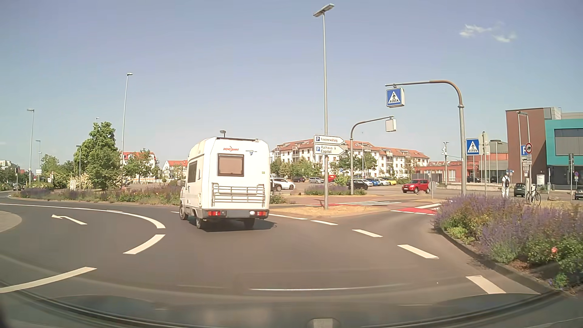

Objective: Follow the waypoints while adhering to traffic rules and regulations

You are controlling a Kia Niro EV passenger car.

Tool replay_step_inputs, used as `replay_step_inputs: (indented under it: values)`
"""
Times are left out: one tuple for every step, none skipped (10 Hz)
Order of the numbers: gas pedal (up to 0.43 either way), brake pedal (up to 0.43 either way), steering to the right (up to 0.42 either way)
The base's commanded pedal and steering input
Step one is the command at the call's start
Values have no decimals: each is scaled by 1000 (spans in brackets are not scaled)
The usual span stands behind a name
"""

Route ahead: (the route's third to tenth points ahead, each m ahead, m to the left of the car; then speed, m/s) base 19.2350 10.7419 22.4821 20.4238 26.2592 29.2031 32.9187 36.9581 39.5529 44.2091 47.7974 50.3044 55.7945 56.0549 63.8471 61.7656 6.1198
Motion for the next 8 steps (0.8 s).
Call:
replay_step_inputs:
  values:
    - [79,0,48]
    - [79,0,31]
    - [79,0,11]
    - [67,0,-11]
    - [59,0,-34]
    - [47,0,-62]
    - [47,0,-86]
    - [39,0,-109]
